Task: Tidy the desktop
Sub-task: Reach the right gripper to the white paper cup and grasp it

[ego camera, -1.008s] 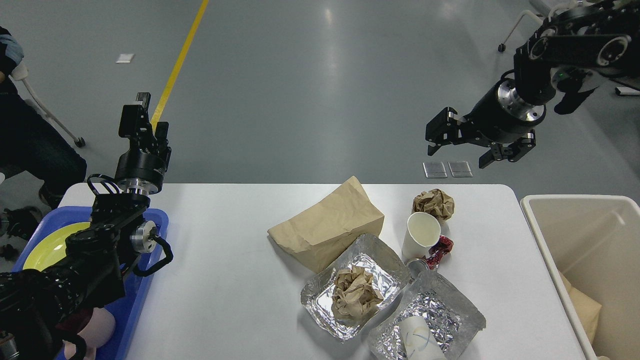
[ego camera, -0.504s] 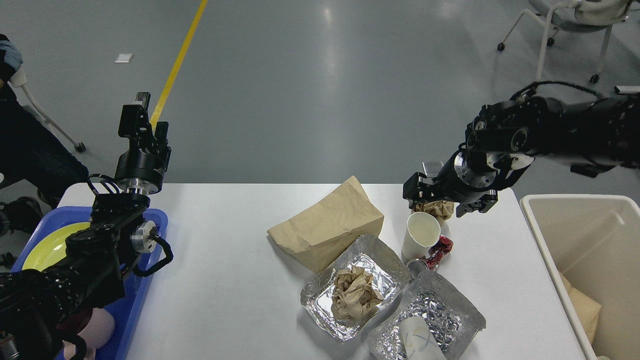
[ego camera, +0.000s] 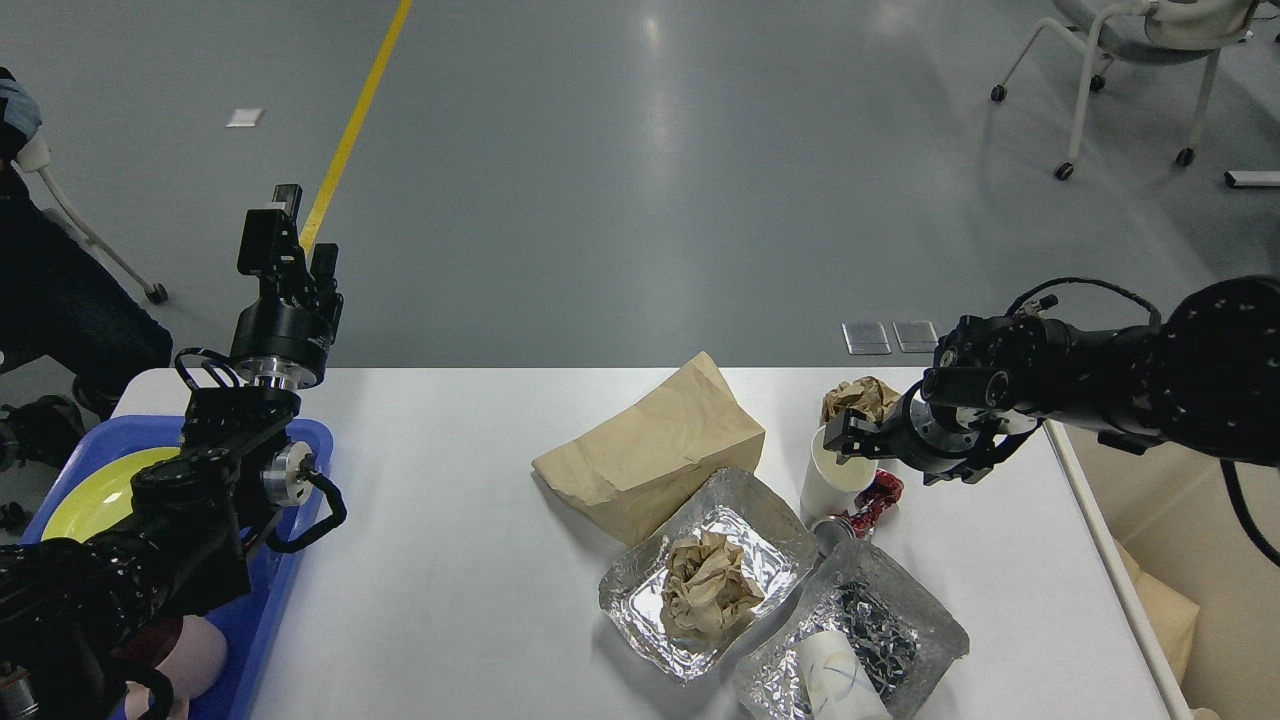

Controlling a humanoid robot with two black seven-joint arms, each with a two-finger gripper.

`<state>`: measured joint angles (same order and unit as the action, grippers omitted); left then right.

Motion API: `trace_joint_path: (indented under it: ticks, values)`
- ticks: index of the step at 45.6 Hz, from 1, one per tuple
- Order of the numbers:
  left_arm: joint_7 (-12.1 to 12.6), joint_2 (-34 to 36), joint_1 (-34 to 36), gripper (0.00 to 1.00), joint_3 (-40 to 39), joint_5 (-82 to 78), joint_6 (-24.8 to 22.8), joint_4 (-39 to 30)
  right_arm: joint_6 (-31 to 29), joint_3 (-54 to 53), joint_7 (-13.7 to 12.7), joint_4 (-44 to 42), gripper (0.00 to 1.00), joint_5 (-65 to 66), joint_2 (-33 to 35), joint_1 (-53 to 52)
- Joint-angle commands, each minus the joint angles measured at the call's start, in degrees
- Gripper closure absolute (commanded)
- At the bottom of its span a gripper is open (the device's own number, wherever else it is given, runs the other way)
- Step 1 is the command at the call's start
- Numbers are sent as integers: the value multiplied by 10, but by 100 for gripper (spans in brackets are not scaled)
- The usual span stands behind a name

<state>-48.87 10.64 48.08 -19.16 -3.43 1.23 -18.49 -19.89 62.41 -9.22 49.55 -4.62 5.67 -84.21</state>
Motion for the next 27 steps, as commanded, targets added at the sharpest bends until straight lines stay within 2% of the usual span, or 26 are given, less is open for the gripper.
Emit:
trace_joint_path:
  ticks: [1, 6, 7, 13, 27]
  values:
    - [0, 0, 0, 3, 0, 0, 0, 0, 5, 0, 0, -19, 11, 1, -8, 20]
    - [0, 0, 0, 3, 0, 0, 0, 0, 4, 1, -1, -18, 41, 1, -16, 22]
    - [0, 0, 0, 3, 0, 0, 0, 0, 3, 3, -2, -18, 55, 1, -19, 22]
    - [0, 0, 0, 3, 0, 0, 0, 0, 2, 1, -3, -17, 100, 0, -21, 23]
    - [0, 0, 0, 3, 0, 0, 0, 0, 27, 3, -3, -20, 100, -1, -18, 31]
